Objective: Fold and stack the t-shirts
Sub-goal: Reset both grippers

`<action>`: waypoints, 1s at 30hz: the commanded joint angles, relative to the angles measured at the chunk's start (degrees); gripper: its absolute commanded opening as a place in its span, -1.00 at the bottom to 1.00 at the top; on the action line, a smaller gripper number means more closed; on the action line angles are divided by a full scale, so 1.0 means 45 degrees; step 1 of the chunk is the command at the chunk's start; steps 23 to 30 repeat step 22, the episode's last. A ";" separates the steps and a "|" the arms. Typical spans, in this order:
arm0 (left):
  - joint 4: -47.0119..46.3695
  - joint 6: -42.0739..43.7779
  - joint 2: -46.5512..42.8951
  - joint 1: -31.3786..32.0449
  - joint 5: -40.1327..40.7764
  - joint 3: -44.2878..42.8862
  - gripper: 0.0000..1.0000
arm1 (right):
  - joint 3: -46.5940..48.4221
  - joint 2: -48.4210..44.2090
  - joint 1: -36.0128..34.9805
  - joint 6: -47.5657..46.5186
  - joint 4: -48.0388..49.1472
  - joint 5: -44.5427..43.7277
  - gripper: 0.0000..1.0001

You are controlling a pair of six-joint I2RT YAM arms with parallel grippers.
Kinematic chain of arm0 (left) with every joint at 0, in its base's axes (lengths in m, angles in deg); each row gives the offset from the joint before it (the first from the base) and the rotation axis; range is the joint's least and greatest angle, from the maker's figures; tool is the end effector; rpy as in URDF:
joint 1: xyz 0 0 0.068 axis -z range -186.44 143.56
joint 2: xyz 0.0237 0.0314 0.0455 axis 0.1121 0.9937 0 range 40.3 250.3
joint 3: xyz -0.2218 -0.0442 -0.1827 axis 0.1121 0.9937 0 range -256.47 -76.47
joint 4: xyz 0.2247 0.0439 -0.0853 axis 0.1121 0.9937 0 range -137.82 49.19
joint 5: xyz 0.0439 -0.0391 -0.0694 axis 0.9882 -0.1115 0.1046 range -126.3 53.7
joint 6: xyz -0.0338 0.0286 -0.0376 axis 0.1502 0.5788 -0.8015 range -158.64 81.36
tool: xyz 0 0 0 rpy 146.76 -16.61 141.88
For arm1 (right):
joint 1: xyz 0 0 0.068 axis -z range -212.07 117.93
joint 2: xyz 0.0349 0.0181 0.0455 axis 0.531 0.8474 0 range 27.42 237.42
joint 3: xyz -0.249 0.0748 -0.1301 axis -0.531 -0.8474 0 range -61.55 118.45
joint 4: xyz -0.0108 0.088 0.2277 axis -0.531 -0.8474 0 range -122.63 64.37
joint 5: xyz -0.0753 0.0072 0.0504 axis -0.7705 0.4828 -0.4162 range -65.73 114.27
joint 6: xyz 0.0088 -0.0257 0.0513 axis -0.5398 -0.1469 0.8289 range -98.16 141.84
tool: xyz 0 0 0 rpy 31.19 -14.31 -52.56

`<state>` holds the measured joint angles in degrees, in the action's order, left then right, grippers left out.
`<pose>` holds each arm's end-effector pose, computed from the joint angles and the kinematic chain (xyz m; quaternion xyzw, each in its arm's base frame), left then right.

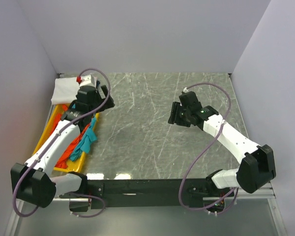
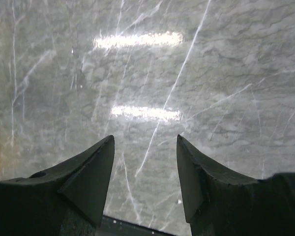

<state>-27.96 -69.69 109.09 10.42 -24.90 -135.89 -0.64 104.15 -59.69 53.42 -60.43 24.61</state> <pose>0.2430 -0.0651 0.3430 -0.1559 0.8456 -0.1260 0.4947 0.2328 0.1220 0.2950 0.0315 0.9410 0.1688 0.2915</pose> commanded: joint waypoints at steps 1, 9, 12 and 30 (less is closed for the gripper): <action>0.0156 -0.0698 -0.0929 0.0509 0.1314 0.0895 0.99 | -0.0584 -0.0818 0.0043 0.0443 0.1072 -0.0894 0.21; 0.0412 -0.0737 -0.2571 0.0569 0.1666 0.2382 0.99 | -0.1288 -0.1464 0.0023 0.0855 0.1504 -0.1793 0.21; 0.0470 -0.0834 -0.2729 0.0569 0.1725 0.2657 0.99 | -0.1483 -0.1680 0.0043 0.0972 0.1641 -0.2008 0.21; 0.0822 -0.0874 -0.3003 0.0569 0.2505 0.2872 0.99 | -0.1855 -0.1914 0.0024 0.1128 0.1758 -0.2107 0.21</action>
